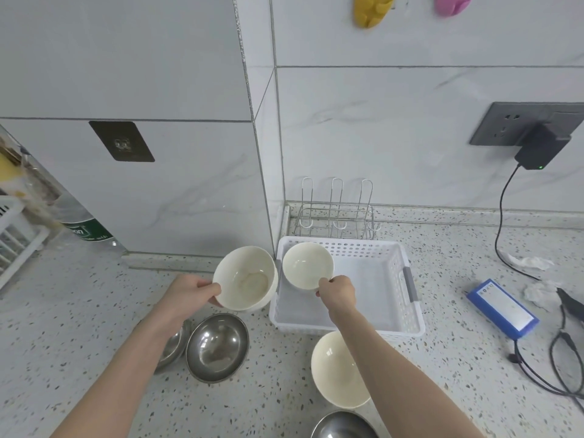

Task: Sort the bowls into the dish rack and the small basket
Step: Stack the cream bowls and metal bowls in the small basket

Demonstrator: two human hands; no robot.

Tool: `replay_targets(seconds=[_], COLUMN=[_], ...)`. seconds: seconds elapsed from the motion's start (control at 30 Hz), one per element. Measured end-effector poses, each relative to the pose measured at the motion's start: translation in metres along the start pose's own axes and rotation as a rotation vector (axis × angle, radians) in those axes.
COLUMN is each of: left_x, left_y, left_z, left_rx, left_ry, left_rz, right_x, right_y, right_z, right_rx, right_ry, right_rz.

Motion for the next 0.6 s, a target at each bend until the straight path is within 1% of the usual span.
replay_targets(seconds=[0.07, 0.2, 0.23, 0.3, 0.37, 0.4, 0.47, 0.53, 0.6], left_x=[-0.002, -0.002, -0.001, 0.004, 0.01, 0.013, 0.018, 0.023, 0.029], left_y=[-0.004, -0.016, -0.019, -0.026, -0.033, -0.037, -0.043, -0.047, -0.048], left_z=[-0.009, -0.032, -0.039, -0.052, -0.065, -0.073, -0.086, -0.098, -0.109], left_rx=[-0.012, -0.021, -0.019, -0.019, -0.001, 0.018, 0.068, 0.105, 0.104], left_ry=[0.022, 0.068, 0.076, 0.074, 0.066, 0.063, 0.052, 0.033, 0.025], left_rz=[0.0, -0.01, -0.017, -0.043, -0.058, -0.068, -0.092, -0.107, -0.106], right_x=[0.001, -0.006, -0.009, -0.015, -0.026, -0.033, -0.045, -0.048, -0.047], right_y=[0.001, 0.002, 0.001, -0.003, -0.002, 0.002, 0.01, 0.015, 0.018], right_z=[0.0, 0.009, 0.016, 0.034, 0.049, 0.053, 0.059, 0.061, 0.06], right_rx=[0.01, 0.085, 0.063, 0.032, 0.163, 0.239, 0.302, 0.299, 0.243], right_ry=[0.025, 0.131, 0.108, -0.018, -0.075, -0.061, -0.018, 0.018, 0.017], right_rz=[0.03, 0.097, 0.113, 0.138, 0.206, 0.254, 0.331, 0.385, 0.41])
Point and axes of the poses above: each hand's wrist, its own x-axis towards the middle knuckle, its own z-axis out of the back of the hand, y = z × x, the point moved 7 cm from there along x, towards the middle knuckle, and after that the axes turned 15 degrees about -x, right-handed, at the moved point
